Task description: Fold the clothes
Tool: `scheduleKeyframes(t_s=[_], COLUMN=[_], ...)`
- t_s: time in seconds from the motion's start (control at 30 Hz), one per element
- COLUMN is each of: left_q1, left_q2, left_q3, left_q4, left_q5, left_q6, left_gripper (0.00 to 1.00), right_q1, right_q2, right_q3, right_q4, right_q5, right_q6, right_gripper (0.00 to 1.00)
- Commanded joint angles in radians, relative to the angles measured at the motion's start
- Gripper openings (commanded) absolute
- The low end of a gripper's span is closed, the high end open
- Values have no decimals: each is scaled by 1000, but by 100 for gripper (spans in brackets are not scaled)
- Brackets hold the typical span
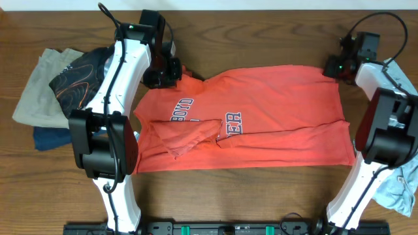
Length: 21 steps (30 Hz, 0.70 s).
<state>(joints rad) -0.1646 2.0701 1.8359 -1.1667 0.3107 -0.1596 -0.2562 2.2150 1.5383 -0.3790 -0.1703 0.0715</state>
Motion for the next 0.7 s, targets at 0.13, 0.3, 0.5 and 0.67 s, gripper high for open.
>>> scheduleKeyframes(t_s=[0.13, 0.3, 0.5, 0.67], left_q1=[-23, -21, 5, 8], left_q2=[4, 4, 4, 11], left_q3=[-2, -2, -1, -2], left_q4=[-106, -74, 98, 178], left_q5=[-9, -100, -140, -135], left_q6=[10, 9, 9, 1], left_gripper=[6, 7, 65, 72], right_q1=[-29, -29, -29, -29], right_q2=[-198, -222, -220, -220], right_q3=[0, 0, -2, -2], right_q4=[-314, -457, -514, -529], right_q5=[96, 117, 117, 117], right_q6=[10, 10, 9, 9], right_gripper=[1, 1, 1, 1])
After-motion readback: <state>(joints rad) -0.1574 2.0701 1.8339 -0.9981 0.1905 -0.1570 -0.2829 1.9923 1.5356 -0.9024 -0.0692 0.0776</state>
